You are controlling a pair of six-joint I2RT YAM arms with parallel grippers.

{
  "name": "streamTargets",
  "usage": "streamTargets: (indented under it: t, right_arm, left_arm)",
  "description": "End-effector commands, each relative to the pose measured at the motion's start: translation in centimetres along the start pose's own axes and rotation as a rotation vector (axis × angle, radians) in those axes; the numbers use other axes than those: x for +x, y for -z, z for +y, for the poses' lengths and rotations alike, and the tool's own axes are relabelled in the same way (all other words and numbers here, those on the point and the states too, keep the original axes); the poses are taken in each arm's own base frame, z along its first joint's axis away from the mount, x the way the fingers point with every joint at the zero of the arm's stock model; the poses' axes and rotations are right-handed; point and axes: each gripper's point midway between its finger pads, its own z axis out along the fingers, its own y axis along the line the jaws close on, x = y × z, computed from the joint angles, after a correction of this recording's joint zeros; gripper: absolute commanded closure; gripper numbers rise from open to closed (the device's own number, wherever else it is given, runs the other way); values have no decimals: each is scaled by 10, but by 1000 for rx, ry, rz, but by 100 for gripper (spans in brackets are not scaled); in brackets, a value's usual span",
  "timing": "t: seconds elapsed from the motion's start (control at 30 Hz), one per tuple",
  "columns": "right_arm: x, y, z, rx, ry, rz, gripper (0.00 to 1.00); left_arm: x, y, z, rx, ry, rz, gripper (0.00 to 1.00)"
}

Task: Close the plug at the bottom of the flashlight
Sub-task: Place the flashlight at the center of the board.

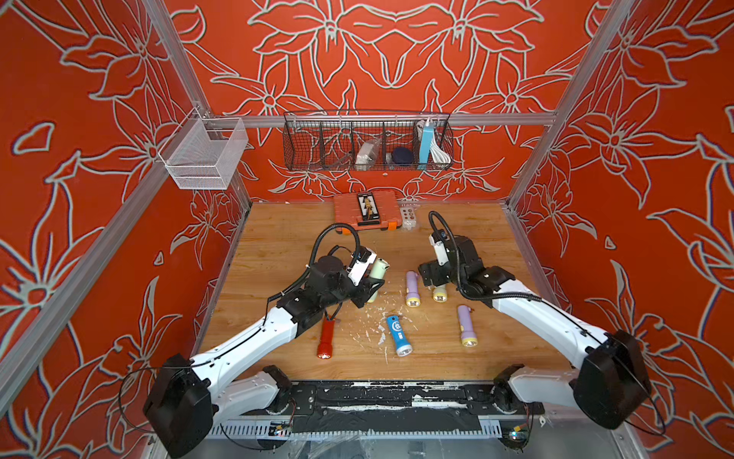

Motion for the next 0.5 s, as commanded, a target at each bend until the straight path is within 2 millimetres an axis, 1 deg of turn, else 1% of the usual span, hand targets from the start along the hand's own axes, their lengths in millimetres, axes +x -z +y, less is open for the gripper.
streamTargets:
  t: [0.0, 0.07, 0.17, 0.33, 0.47]
  right_arm:
    - [-3, 6, -23, 111, -27, -61, 2]
    - [0, 10, -35, 150, -53, -77, 2]
    - [3, 15, -46, 167, -107, -114, 2]
    - [8, 22, -57, 184, -149, -141, 2]
    - [7, 26, -61, 187, -166, -155, 2]
  left_arm:
    - [-8, -6, 16, -110, 136, 27, 100]
    - [-11, -14, 22, -151, 216, 54, 100]
    - [-8, -30, 34, -238, 347, 107, 100]
    - [15, -55, 53, -375, 459, 238, 100]
    - [33, -71, 57, -412, 494, 333, 100]
